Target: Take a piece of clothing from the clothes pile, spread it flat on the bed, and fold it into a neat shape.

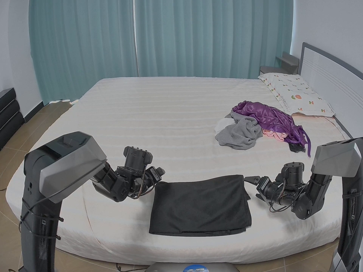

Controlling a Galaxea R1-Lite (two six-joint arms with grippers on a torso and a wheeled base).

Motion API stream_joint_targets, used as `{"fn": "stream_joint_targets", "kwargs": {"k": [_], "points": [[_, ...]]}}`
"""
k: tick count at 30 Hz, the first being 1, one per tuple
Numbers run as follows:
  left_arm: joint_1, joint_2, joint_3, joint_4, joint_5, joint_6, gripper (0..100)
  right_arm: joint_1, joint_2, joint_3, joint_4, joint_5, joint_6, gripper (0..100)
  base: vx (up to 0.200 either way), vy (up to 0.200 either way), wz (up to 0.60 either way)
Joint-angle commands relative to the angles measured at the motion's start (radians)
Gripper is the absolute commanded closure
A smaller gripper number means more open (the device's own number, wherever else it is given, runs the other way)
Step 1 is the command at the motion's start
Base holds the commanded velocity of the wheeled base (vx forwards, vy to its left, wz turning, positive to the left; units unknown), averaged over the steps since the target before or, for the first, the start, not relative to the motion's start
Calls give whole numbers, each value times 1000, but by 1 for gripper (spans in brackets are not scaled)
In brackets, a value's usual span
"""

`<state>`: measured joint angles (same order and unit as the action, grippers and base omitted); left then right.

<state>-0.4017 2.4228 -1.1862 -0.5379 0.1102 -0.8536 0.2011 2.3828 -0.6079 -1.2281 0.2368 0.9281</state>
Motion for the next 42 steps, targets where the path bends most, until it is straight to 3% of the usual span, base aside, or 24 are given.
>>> {"fn": "stream_joint_targets", "kwargs": {"k": [1, 10, 11, 16, 24, 29, 30, 42], "points": [[-37, 93, -64, 7, 23, 44, 0, 1, 7, -3, -1, -1, 0, 0, 0, 0, 0], [-42, 145, -153, 52, 86, 51, 0, 3, 18, -16, -4, -1, -14, 0, 0, 0, 0], [-42, 144, -153, 50, 91, 50, 100, 4, 21, -29, -4, -1, -14, 0, 0, 0, 0], [-39, 141, -167, 49, 98, 2, 100, 27, 56, -130, 19, -13, -14, 0, 0, 0, 0], [-23, 141, -184, 45, 141, -25, 100, 49, 168, -377, 177, -128, -75, 0, 0, 0, 0], [-23, 141, -184, 44, 149, -38, 100, 67, 228, -467, 190, -151, -110, 0, 0, 0, 0], [-22, 141, -184, 42, 154, -38, 100, 67, 231, -474, 191, -151, -110, 100, 0, 0, 0], [-19, 144, -182, 42, 167, -38, 100, 58, 239, -518, 229, -177, -104, 100, 0, 0, 0]]}}
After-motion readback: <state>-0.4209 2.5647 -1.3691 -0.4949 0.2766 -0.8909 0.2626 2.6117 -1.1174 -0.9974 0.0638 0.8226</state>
